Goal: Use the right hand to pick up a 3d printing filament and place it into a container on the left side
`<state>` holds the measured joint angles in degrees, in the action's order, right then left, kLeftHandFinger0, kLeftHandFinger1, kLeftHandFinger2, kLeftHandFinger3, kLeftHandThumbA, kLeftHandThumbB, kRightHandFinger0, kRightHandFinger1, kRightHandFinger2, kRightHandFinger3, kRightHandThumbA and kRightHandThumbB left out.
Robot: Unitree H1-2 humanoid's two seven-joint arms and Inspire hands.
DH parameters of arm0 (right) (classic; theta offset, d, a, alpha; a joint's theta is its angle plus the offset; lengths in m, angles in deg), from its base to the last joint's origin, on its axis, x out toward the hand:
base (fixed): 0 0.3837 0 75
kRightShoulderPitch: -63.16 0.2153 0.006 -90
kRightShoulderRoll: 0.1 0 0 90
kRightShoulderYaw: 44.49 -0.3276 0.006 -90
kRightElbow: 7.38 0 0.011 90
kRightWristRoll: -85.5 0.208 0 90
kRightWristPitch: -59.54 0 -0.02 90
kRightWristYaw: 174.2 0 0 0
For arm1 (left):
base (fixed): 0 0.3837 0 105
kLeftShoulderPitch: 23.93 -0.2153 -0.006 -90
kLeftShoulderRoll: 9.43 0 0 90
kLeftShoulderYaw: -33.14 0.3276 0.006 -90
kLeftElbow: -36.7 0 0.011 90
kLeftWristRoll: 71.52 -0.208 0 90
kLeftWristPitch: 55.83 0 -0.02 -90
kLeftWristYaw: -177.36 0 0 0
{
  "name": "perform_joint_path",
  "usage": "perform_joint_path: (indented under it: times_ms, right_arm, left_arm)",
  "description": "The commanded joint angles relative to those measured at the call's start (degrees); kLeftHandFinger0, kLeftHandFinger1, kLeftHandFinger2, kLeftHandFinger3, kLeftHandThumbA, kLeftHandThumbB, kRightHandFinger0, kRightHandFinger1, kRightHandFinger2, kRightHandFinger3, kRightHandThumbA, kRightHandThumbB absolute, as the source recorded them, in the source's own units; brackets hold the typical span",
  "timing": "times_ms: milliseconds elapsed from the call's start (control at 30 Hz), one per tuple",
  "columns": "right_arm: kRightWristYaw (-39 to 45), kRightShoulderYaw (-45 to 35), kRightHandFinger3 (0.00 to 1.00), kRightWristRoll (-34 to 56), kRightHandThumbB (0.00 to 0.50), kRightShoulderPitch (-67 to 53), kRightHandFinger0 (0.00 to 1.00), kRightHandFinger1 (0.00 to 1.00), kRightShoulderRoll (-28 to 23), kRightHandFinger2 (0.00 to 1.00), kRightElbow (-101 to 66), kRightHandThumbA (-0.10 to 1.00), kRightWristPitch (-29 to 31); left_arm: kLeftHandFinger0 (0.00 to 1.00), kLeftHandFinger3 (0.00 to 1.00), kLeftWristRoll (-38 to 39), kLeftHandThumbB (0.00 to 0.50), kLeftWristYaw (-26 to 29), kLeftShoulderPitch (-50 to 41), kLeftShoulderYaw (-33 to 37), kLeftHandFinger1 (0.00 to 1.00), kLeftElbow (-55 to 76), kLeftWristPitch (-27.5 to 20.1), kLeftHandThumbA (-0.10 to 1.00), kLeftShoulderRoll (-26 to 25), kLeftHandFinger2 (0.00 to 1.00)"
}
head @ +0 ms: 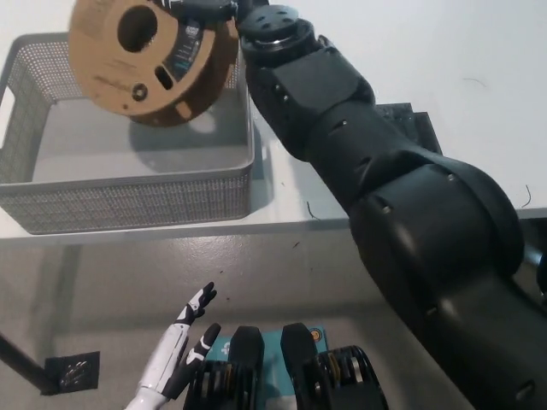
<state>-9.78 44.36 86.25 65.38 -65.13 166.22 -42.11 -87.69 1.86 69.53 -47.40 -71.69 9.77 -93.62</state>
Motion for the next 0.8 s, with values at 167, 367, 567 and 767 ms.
perform_joint_path:
  times_ms: [167,367,567,767]
  right_arm:
    - [-1.6,11.0,0.64,-8.8,0.245,7.9,0.54,0.71,2.0,0.78,-2.2,-0.10,11.1]
    - [13.0,13.1,1.00,-8.0,0.424,9.4,0.99,1.00,1.7,1.00,-1.7,0.45,7.4]
    - [17.9,13.3,1.00,-7.3,0.500,8.8,1.00,1.00,0.2,1.00,-1.7,0.83,7.0]
    - [18.4,12.9,1.00,-7.1,0.500,9.2,1.00,1.00,-2.5,1.00,-2.1,0.84,8.4]
  left_arm:
    - [1.00,1.00,-0.3,0.122,-1.8,1.5,0.4,1.00,2.0,-1.4,1.00,-0.7,1.00]
    - [1.00,1.00,-0.8,0.105,-2.4,1.8,0.7,1.00,2.3,-1.2,1.00,-0.8,1.00]
    - [1.00,1.00,-0.8,0.135,-3.0,2.4,0.7,1.00,2.4,-1.0,1.00,-1.2,1.00]
    - [1.00,1.00,-0.8,0.148,-3.3,2.6,0.6,1.00,2.2,-0.6,1.00,-0.9,1.00]
